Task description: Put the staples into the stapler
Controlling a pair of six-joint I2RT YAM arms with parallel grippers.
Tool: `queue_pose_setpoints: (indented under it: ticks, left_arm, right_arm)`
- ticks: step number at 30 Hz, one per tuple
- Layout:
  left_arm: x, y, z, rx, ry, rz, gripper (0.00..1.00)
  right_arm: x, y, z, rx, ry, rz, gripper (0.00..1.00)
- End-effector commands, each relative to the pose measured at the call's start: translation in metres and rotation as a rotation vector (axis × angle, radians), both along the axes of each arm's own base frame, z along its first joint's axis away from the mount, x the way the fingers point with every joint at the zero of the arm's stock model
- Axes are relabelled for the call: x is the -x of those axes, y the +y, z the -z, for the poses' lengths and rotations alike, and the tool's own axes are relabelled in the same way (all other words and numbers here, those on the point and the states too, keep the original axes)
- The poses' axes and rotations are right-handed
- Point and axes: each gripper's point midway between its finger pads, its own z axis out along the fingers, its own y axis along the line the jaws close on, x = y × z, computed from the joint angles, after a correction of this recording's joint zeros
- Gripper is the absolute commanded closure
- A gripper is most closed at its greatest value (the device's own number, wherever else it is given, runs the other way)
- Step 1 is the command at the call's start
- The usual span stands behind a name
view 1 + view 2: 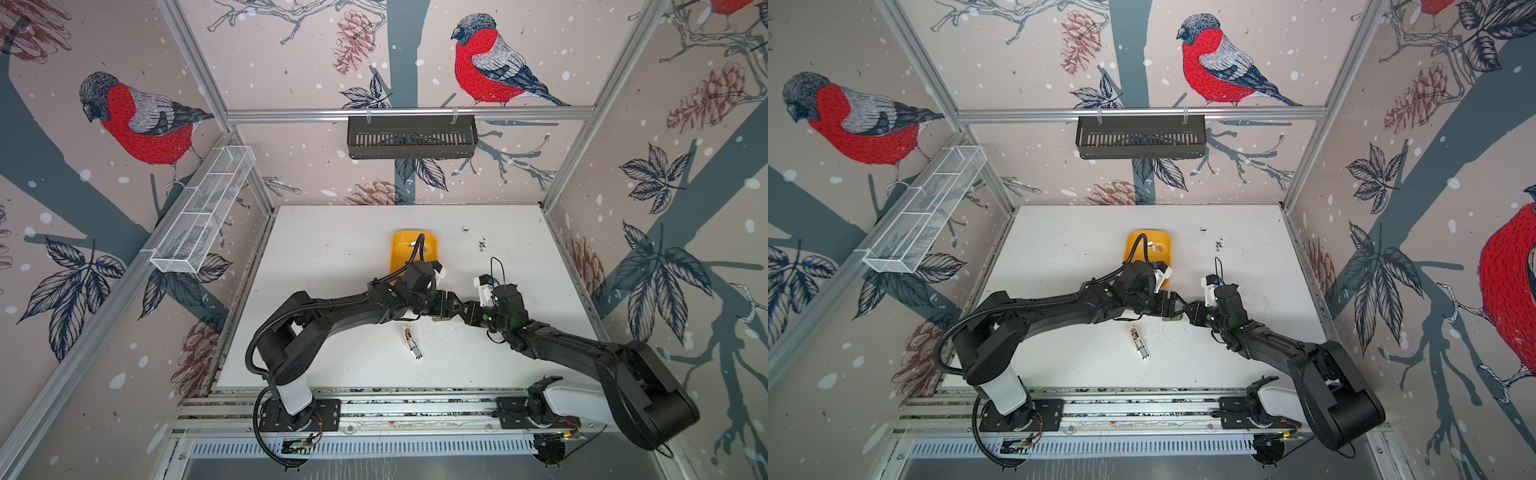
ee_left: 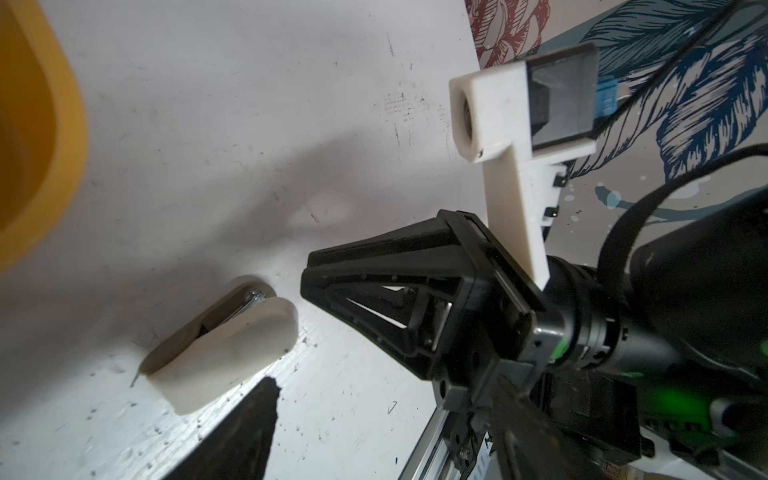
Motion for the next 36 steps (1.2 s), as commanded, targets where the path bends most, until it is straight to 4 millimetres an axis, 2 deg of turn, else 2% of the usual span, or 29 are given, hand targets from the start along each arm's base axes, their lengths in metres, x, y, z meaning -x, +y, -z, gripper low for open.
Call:
queue_pose_setpoints:
  ticks: [1,4,9,13,16,18,23,31,36]
  left_arm:
    - [0.004,0.003,-0.014,-0.009,-0.144,0.12,0.18]
    - [0.014,0.01,-0.012,-0.085,-0.255,0.275,0.07]
    - [0.015,0.023,-0.002,-0.196,-0.445,0.438,0.06]
    - [0.013,0.027,0.007,-0.278,-0.477,0.531,0.09]
    - [0.012,0.031,0.015,-0.33,-0.479,0.579,0.09]
    - [0.009,0.037,0.025,-0.386,-0.494,0.607,0.09]
    - [0.0,0.049,0.039,-0.445,-0.511,0.642,0.16]
    - [-0.001,0.046,0.053,-0.464,-0.484,0.711,0.24]
    - [-0.007,0.046,0.063,-0.503,-0.492,0.73,0.25]
  right_arm:
    - [0.004,-0.005,-0.001,0.023,-0.004,-0.011,0.81]
    - [0.008,-0.008,-0.007,0.028,-0.016,-0.019,0.79]
    - [0.016,-0.015,-0.014,0.029,-0.041,0.001,0.77]
    - [0.024,-0.016,-0.024,-0.015,-0.078,0.003,0.76]
    - [0.027,-0.012,-0.028,-0.032,-0.095,-0.017,0.65]
    - [0.025,-0.011,-0.03,-0.028,-0.087,-0.021,0.58]
    - [0.015,0.0,-0.036,-0.041,-0.09,-0.032,0.56]
    - [0.006,0.018,-0.024,0.019,-0.065,-0.055,0.51]
    - [0.003,0.015,-0.003,0.087,-0.022,-0.016,0.51]
